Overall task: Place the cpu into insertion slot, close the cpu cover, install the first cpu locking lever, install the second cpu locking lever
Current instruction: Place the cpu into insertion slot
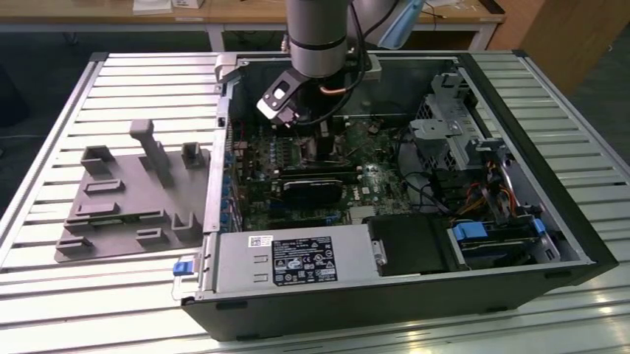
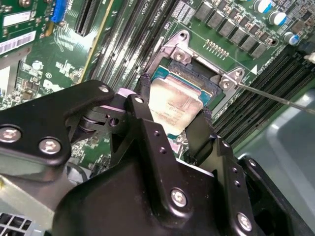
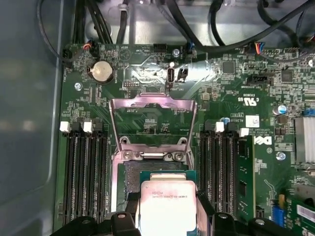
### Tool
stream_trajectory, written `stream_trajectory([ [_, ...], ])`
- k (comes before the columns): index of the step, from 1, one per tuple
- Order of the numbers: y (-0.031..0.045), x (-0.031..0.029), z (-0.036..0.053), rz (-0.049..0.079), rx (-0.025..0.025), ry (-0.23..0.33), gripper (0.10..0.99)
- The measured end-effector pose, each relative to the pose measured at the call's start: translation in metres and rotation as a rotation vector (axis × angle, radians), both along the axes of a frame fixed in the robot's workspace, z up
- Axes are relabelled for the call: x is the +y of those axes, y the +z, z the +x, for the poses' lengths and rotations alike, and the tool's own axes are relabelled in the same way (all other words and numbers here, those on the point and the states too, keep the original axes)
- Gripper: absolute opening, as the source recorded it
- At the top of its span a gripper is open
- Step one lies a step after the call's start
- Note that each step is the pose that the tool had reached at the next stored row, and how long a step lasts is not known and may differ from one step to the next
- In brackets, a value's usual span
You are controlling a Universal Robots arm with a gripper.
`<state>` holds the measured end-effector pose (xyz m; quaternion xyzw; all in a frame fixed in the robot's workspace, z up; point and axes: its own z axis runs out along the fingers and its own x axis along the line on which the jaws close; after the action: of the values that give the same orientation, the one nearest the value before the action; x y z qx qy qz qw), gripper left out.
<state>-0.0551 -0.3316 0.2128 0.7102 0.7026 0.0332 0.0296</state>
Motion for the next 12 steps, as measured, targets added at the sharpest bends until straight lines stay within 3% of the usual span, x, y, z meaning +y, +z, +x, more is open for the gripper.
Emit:
stream_trajectory([
  [12, -0.0083, 0.0074, -0.0016, 0.000, 0.0000, 0.000, 0.537],
])
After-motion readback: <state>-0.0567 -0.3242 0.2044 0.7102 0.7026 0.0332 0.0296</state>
